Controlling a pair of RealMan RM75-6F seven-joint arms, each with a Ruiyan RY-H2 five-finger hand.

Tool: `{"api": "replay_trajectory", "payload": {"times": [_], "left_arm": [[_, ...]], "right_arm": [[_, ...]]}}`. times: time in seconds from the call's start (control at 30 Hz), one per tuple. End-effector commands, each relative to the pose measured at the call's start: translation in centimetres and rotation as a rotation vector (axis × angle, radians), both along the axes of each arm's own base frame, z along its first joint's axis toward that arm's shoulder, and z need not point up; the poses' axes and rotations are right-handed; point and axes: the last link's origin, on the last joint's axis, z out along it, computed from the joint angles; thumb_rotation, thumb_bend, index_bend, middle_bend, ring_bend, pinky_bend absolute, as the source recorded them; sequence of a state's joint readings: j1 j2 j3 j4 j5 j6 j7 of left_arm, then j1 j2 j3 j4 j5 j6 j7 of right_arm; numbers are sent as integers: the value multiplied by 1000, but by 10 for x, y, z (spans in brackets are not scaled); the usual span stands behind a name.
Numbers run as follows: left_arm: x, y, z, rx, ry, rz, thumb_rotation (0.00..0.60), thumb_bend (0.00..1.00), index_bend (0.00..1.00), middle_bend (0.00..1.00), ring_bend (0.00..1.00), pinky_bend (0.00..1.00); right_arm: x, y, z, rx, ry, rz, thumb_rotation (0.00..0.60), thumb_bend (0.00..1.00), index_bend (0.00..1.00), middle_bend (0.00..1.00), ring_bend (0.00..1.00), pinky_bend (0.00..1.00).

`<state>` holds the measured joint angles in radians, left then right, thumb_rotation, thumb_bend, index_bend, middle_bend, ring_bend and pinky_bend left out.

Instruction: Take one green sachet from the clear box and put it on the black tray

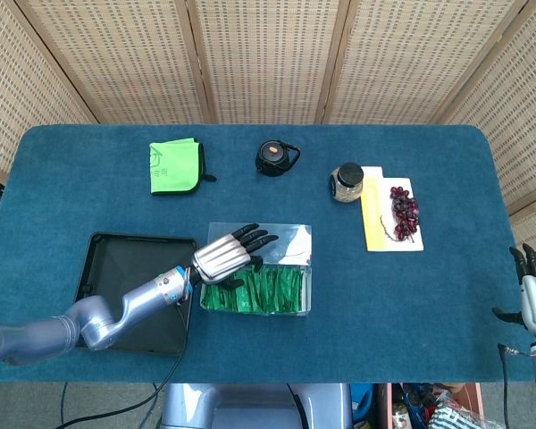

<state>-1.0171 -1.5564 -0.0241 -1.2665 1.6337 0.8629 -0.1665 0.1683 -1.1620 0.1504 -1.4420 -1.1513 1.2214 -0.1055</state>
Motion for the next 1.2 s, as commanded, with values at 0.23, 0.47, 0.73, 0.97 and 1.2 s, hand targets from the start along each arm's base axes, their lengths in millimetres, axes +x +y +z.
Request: {"api": "replay_trajectory", "payload": {"times": [0.23, 0.47, 0.73, 0.97, 1.2], "left_arm": [[6, 0, -8, 6, 5, -7, 600, 324, 453, 0, 0, 0], [9, 0, -12, 12, 10, -12, 600, 325, 465, 0, 0, 0], [6, -2, -13, 7, 22, -15, 600, 325, 484, 0, 0, 0], [6, -3, -15, 6, 28, -15, 600, 325, 485, 0, 0, 0], [8, -3, -18, 4, 28, -17, 600, 384, 521, 0, 0, 0]], "right_arm": [[0, 0, 0, 2, 0, -3, 600, 0, 0, 0, 0, 0], [-1, -1, 0, 3, -2, -6, 600, 0, 0, 0, 0, 0], [-1, -1, 0, 4, -5, -6, 600, 0, 0, 0, 0, 0], [-1, -1, -1, 7, -4, -5, 600, 0, 0, 0, 0, 0], [-1, -1, -1, 8, -6, -5, 600, 0, 0, 0, 0, 0]]}}
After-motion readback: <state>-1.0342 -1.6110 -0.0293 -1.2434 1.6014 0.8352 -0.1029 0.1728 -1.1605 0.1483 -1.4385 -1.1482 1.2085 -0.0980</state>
